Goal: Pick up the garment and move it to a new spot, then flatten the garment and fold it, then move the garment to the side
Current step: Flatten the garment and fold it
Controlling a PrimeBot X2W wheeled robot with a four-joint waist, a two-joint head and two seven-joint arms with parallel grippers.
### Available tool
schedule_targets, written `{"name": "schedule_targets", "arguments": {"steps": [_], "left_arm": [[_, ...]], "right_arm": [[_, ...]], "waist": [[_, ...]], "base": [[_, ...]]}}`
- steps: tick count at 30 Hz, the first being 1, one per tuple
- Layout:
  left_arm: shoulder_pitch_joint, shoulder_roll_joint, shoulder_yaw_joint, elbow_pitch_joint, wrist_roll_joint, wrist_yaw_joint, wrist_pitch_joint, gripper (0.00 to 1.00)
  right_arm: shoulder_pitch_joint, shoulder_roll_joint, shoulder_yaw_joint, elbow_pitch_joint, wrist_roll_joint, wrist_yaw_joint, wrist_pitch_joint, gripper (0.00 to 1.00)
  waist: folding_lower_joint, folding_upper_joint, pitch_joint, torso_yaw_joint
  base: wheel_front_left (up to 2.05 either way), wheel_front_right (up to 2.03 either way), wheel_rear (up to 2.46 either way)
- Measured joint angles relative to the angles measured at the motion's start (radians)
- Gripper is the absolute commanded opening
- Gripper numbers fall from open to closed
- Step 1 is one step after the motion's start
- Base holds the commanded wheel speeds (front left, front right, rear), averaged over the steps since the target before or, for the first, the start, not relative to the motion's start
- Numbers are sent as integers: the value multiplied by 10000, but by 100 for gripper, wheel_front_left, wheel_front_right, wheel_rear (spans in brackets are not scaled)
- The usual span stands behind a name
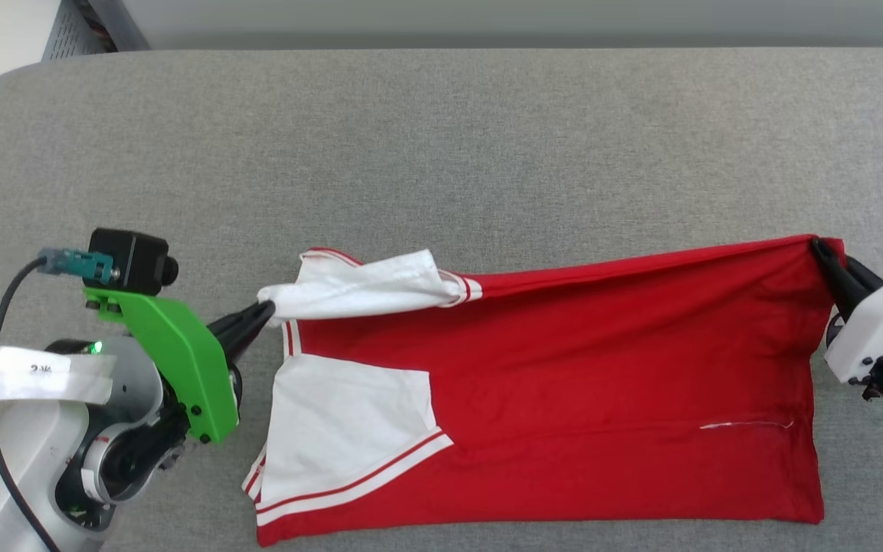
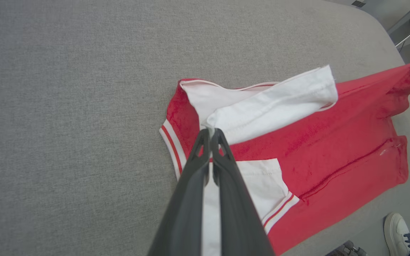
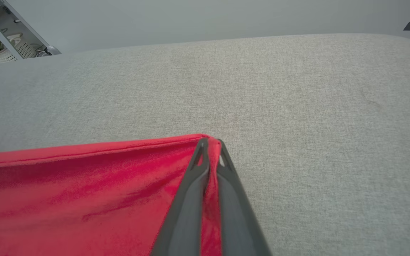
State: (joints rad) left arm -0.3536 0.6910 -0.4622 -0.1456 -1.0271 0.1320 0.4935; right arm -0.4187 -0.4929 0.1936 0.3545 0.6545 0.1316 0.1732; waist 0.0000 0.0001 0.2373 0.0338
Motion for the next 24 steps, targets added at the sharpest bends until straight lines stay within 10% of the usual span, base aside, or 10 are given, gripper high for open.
{"name": "schedule_targets", "arguments": {"steps": [24], "left_arm": [[2099,88,-802,585,-196,117,-86,0]], "right_arm": [[2884,-1797,2134,-1524,1164,-2,-1072,0]], "waist": [[0,0,-648,165]], "base": [[0,0,0]]}}
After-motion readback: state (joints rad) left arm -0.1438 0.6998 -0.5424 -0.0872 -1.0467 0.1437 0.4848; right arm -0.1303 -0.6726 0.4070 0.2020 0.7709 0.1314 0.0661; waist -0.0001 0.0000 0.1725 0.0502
